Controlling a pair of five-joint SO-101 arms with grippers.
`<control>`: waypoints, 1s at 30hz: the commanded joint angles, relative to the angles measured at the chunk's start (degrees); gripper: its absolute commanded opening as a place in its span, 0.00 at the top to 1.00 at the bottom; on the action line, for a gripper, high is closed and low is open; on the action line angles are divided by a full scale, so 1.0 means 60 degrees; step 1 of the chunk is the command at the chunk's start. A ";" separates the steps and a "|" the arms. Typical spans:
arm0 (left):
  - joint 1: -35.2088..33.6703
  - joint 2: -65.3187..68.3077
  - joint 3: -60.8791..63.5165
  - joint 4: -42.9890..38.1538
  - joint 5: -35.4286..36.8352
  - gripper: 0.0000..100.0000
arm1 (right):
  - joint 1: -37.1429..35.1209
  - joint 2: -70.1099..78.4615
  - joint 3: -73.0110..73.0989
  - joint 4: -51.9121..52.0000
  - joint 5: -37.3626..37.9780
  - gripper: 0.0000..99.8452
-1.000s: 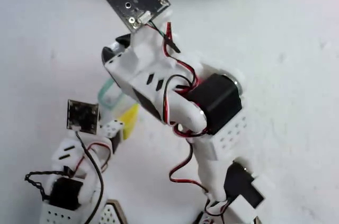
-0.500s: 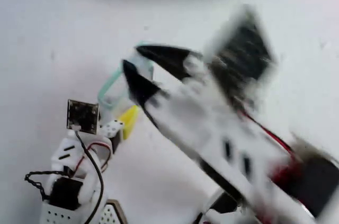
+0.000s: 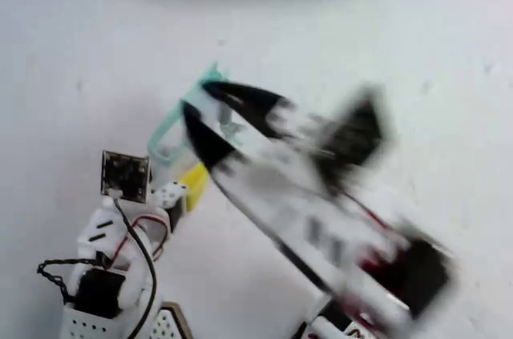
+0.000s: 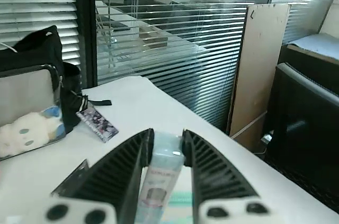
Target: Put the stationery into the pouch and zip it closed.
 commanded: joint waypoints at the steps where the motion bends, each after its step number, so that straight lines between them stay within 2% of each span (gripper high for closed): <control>1: -0.0066 -0.0066 -0.0440 0.0015 0.0029 0.72 | -0.0037 -0.0315 0.2491 -0.3289 0.1509 0.98; 3: -0.0066 -0.0066 -0.0498 0.0103 0.0029 0.72 | -0.0037 -0.0505 0.3223 -0.3744 0.2051 0.98; 7: -0.0037 -0.0066 -0.0498 0.0029 0.0029 0.72 | -0.0037 -0.0637 0.4029 -0.4242 0.2037 0.98; 15: -0.0066 -0.0066 -0.0469 0.0029 0.0029 0.72 | -0.0037 -0.0725 0.4527 -0.4183 0.2037 0.98; 18: -0.0066 -0.0066 -0.0454 0.0029 0.0029 0.72 | -0.0037 -0.0740 0.4322 -0.3538 0.2037 0.95; 22: -0.0066 -0.0066 -0.0454 0.0029 0.0029 0.72 | -0.0037 -0.0725 0.3648 -0.2190 0.1861 0.74; 23: -0.0051 -0.0066 -0.0454 0.0029 0.0029 0.72 | -0.0037 -0.0725 0.3443 -0.1912 0.1700 0.71; 30: -0.0051 -0.0066 -0.0440 0.0029 0.0029 0.72 | 0.0037 -0.0725 0.2242 -0.1092 0.1612 0.76</control>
